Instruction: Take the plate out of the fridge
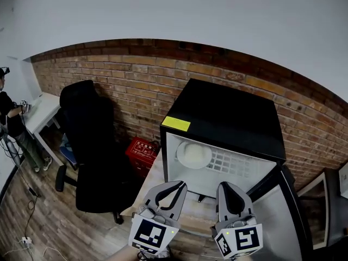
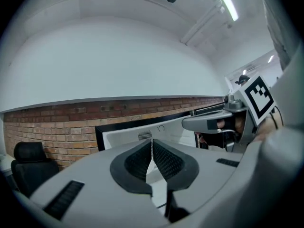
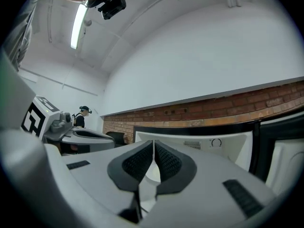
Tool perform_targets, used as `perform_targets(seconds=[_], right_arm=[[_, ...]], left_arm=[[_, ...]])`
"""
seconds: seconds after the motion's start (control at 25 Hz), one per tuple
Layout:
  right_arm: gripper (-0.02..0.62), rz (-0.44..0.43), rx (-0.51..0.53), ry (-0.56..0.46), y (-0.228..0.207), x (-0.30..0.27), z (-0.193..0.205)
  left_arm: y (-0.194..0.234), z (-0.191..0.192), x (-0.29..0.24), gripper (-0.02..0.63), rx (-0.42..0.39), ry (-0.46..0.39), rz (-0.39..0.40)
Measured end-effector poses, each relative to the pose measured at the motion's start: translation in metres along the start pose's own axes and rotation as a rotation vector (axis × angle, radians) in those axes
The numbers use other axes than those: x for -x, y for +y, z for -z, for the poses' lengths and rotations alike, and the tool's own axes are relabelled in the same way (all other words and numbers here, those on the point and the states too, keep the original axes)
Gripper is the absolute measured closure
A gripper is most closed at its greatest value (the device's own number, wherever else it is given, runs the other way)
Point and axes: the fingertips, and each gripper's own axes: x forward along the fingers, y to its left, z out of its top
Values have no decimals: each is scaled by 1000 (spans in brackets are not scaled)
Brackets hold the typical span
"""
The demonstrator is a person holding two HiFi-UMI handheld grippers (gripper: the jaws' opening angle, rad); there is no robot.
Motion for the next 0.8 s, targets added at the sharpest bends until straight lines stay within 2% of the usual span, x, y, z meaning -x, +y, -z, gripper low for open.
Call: perform_targets(seconds=[0.24,0.48,0.64,0.8], right_arm=[[563,62,7,-11,-3,-24,-9],[563,67,44,-5,0,-37,-12],[563,68,41,-6,-7,-39,-12],[563,47,30,7,-10,-40,-8]], left_arm=[[27,-9,-18,581,10,-31,52],[43,-10,-28,581,15,-50,58],[44,-12,-31,581,17,-41,49],[41,0,-35,581,9,8,28]])
